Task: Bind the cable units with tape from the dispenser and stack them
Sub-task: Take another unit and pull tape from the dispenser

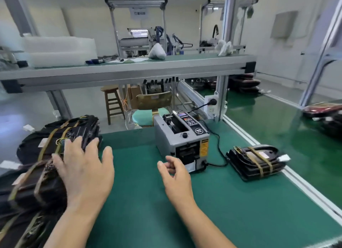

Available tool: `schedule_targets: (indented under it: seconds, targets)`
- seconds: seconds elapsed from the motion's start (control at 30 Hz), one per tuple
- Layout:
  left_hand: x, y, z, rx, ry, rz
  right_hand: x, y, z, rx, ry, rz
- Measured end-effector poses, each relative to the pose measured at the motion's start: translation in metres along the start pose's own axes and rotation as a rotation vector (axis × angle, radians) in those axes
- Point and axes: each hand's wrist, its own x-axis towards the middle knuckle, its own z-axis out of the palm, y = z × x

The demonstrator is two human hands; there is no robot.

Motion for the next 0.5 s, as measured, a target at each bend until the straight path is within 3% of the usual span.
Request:
schedule_targets:
  seconds: [0.3, 0.5]
  targets:
    - [-0.014, 0.012, 0.036, -0.031, -0.094, 0.004, 0.019, 0.018, -0.07, -0.085, 0.157, -0.046]
    - [-0.049, 0.039, 0.087, -0.085, -0.316, 0.062, 0.055, 0.011, -0.137, -0.452, 0.374, -0.135]
